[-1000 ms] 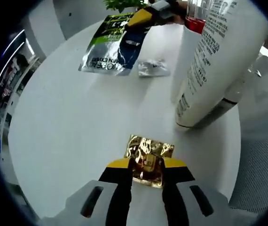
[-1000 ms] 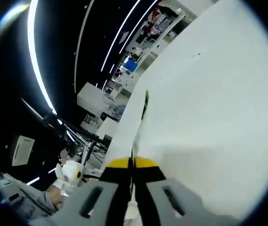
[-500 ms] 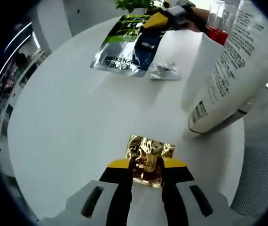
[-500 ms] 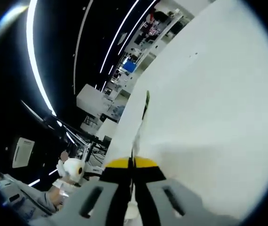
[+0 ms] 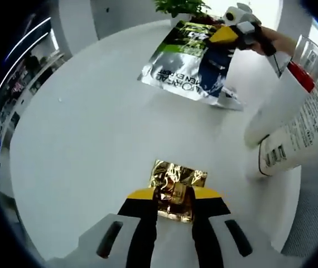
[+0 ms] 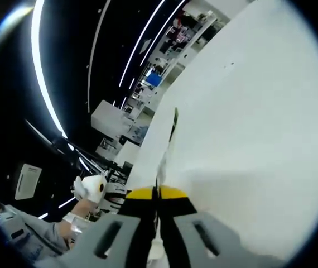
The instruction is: Arrange the skincare products in the storage area until every visible bottle or jar stands upright without overlapping.
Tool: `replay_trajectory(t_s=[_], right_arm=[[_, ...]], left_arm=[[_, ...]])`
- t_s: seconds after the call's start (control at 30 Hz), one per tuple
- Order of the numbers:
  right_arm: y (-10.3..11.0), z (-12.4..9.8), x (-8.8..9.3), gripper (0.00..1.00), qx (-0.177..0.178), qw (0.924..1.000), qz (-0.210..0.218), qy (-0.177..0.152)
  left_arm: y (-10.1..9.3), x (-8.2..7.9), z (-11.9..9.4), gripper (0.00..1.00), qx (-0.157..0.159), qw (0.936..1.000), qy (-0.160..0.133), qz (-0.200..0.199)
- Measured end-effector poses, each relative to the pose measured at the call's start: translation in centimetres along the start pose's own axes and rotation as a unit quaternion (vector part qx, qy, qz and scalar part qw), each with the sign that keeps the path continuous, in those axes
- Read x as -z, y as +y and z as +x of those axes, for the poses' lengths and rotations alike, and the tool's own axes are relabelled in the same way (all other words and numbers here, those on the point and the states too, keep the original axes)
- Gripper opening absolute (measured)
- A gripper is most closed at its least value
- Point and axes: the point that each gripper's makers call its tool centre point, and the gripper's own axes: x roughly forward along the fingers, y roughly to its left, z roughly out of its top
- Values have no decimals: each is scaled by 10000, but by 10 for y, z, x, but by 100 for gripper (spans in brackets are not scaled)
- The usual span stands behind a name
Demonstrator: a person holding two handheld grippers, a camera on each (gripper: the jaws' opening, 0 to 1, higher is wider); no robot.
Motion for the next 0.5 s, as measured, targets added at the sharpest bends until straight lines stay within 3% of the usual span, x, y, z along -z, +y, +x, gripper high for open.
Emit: replay_trajectory(t_s=[0.2,0.47,0.5], right_arm=[[1,-1,0,1,-16,10000,1,-9],[2,-3,1,1,-18,10000,3,-33],[2,-3,1,1,-21,10000,5,-35]], left_arm=[[5,-10,2,19,-95,9998,-72,-151],[-6,-18,0,19,-126,9997,-180,-137],[3,-18,2,19,-132,9996,-203,-166]])
